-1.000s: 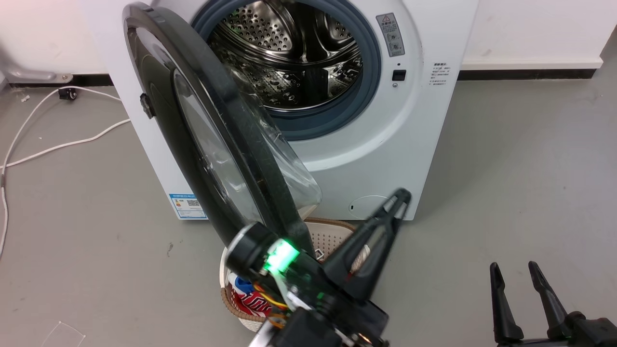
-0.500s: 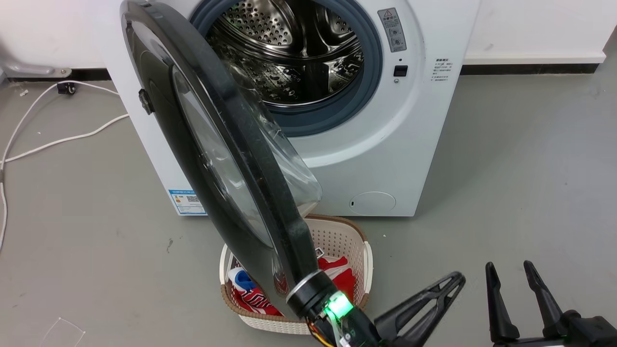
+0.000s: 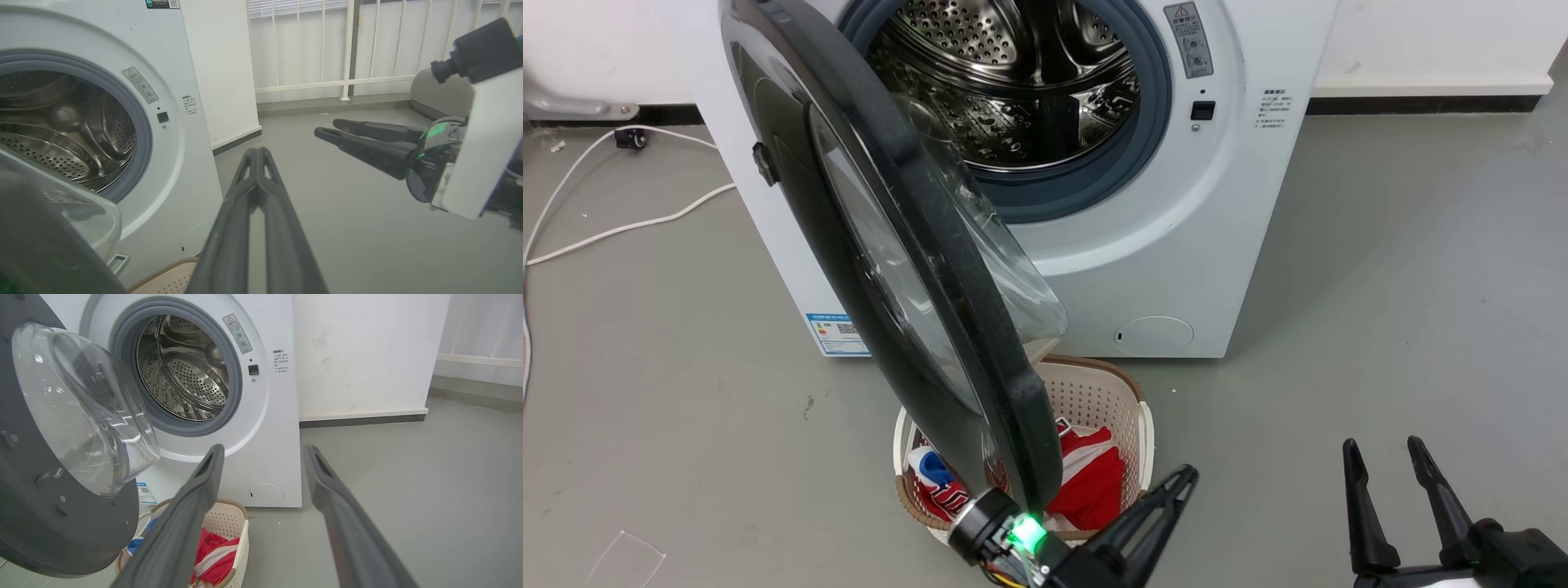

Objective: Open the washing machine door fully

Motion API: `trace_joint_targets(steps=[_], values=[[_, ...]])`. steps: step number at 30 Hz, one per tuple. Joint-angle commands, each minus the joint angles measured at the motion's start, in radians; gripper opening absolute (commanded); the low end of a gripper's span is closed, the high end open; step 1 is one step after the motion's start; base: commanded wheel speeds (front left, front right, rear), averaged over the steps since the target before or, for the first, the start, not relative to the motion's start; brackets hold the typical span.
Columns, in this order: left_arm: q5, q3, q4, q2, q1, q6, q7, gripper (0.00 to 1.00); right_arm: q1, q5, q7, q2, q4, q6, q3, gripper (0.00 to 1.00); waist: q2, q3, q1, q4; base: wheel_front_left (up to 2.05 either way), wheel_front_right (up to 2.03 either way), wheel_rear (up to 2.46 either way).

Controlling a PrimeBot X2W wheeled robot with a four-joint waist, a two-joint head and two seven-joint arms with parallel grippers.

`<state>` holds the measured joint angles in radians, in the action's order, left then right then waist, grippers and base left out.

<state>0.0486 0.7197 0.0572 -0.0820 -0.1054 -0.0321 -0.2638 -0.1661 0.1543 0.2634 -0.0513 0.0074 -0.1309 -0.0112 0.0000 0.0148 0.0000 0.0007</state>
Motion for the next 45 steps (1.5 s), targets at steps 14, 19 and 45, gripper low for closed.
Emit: trace_joint_targets(steps=[14, 19, 45], values=[[0.023, -0.198, 0.062, -0.011, 0.020, 0.032, -0.002, 0.00, 0.014, -0.001, 0.002, 0.002, 0.016, 0.000, -0.002, 1.00, 0.0000, 0.006, 0.0000, 0.007, 0.00, 0.00, 0.00], [0.015, -0.251, 0.061, -0.023, 0.043, 0.038, 0.001, 0.00, 0.006, 0.001, 0.002, 0.002, 0.020, 0.000, -0.004, 1.00, 0.0000, 0.007, 0.0000, 0.029, 0.00, 0.00, 0.00], [-0.018, -0.367, -0.035, -0.077, 0.166, 0.054, 0.001, 0.00, -0.027, 0.024, 0.002, 0.002, 0.062, 0.000, 0.016, 1.00, 0.0000, 0.011, 0.0000, 0.224, 0.00, 0.00, 0.00]])
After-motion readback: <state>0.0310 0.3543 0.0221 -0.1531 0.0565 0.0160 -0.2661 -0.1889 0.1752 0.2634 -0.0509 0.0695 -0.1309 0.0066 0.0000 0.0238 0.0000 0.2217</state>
